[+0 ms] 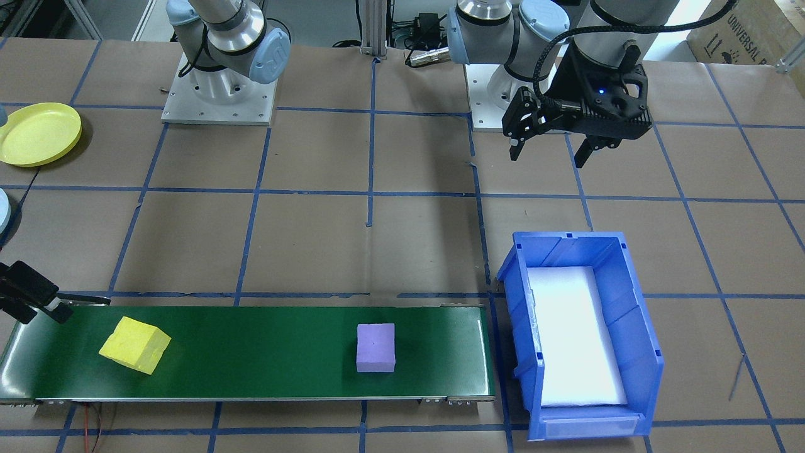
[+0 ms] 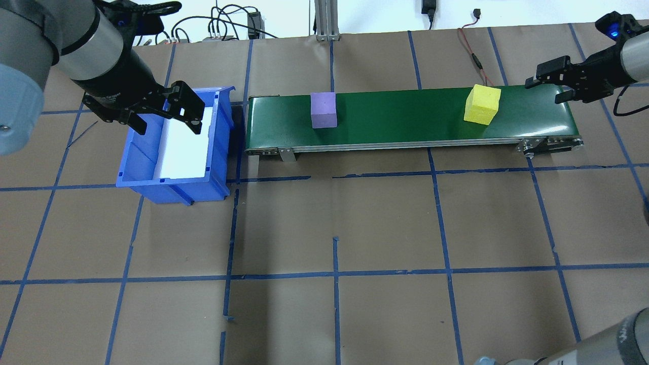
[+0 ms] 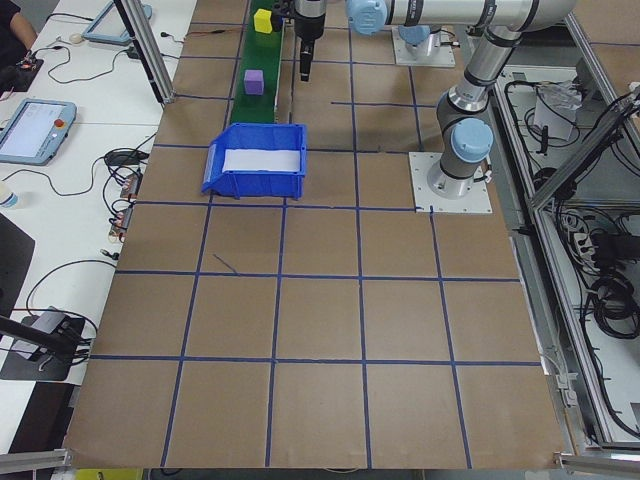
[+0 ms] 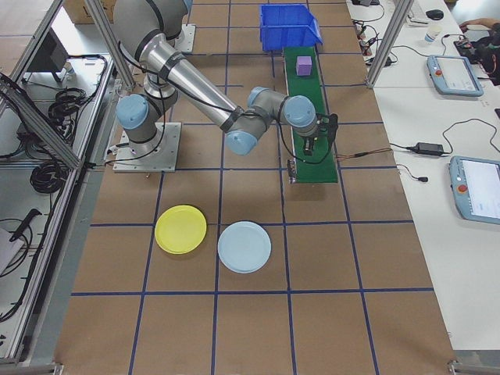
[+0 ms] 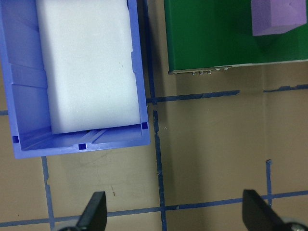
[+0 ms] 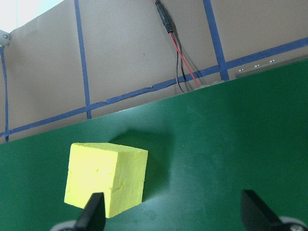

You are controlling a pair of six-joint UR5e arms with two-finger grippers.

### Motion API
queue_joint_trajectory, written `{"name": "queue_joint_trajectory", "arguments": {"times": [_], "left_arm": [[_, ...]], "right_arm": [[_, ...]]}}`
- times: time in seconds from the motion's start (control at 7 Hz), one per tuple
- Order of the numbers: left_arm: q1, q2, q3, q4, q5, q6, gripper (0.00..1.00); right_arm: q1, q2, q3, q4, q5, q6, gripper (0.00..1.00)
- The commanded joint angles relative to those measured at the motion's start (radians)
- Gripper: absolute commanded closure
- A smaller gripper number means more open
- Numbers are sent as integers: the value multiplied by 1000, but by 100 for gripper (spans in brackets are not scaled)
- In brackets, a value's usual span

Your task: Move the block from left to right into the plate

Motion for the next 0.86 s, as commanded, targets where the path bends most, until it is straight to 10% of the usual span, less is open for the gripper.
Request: {"name": "queue_joint_trajectory", "arguments": {"times": [0.0, 0.71], "left_arm": [[-4, 4, 1, -2, -8, 0, 0], [2, 17, 5, -14, 56, -11, 0]], "right_arm": [[1, 8, -18, 0, 0, 4, 0], [13, 90, -75, -3, 31, 35, 0]]}}
